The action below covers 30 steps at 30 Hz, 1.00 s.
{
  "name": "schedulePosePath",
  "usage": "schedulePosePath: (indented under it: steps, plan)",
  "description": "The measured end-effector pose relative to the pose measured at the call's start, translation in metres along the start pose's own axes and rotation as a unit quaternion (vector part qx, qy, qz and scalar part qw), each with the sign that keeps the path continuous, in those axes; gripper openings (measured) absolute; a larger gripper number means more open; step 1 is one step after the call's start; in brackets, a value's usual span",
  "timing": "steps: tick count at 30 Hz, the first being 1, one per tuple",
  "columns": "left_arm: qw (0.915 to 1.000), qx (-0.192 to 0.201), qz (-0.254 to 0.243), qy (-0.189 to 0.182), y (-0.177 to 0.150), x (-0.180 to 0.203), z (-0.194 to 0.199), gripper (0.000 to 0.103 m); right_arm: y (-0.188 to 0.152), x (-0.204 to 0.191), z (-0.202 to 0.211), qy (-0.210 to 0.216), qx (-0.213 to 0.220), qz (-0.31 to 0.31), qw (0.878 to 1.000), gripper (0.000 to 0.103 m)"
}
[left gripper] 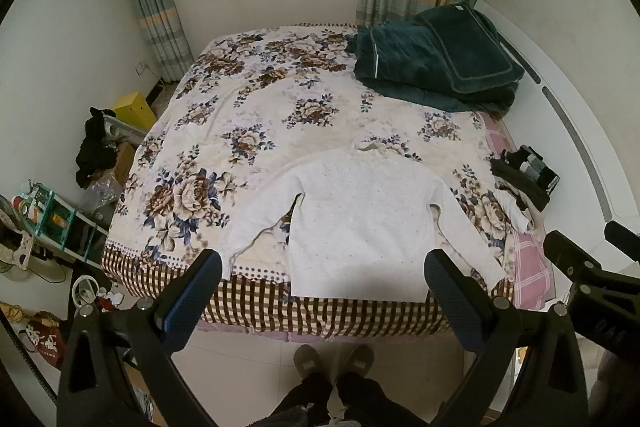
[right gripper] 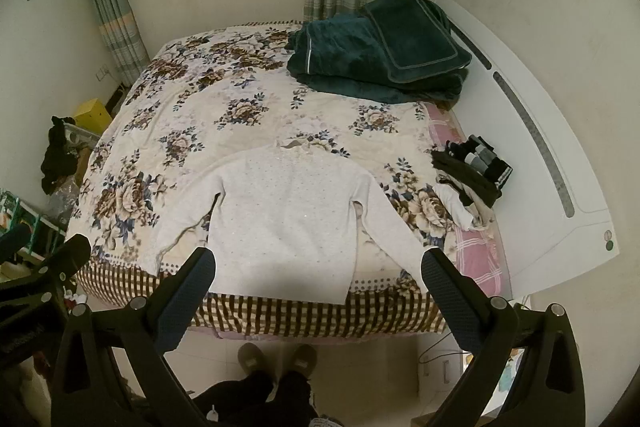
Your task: Fold small clothes
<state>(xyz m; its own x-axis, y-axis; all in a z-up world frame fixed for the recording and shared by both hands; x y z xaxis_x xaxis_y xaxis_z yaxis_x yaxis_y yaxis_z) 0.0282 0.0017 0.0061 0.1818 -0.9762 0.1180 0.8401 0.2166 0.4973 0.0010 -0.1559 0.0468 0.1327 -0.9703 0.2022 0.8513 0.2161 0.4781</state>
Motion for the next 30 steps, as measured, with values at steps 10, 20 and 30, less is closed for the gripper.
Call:
schedulePosePath:
  steps: [10, 20, 30]
  plan:
    - [1.0, 0.002, 0.001, -0.001, 0.001, -0.001, 0.0, 0.103, 0.002, 0.0, 0.0, 0.0, 0.0, 0.001, 1.0, 0.103]
    - [1.0, 0.003, 0.0, -0.001, 0.003, -0.001, -0.001, 0.103, 0.004, -0.001, 0.001, -0.001, -0.001, 0.001, 1.0, 0.103]
    - [1.0, 0.005, 0.0, -0.002, 0.008, 0.0, -0.001, 0.103, 0.005, -0.003, 0.002, -0.001, -0.001, 0.001, 1.0, 0.103]
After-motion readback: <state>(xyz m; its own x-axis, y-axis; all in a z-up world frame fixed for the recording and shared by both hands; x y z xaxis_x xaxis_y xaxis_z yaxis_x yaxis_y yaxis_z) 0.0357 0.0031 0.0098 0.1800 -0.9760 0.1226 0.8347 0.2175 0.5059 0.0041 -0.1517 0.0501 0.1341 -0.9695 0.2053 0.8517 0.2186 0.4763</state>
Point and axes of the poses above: each gripper's, at about its wrist camera, not at the fingertips, and z roughly against the way its jaws point, x to its right, y to its top, the point moved 1 cm from there along -z, roughly the way its jaws point, and after that the axes turned 14 degrees about z, right-handed, at the moved point
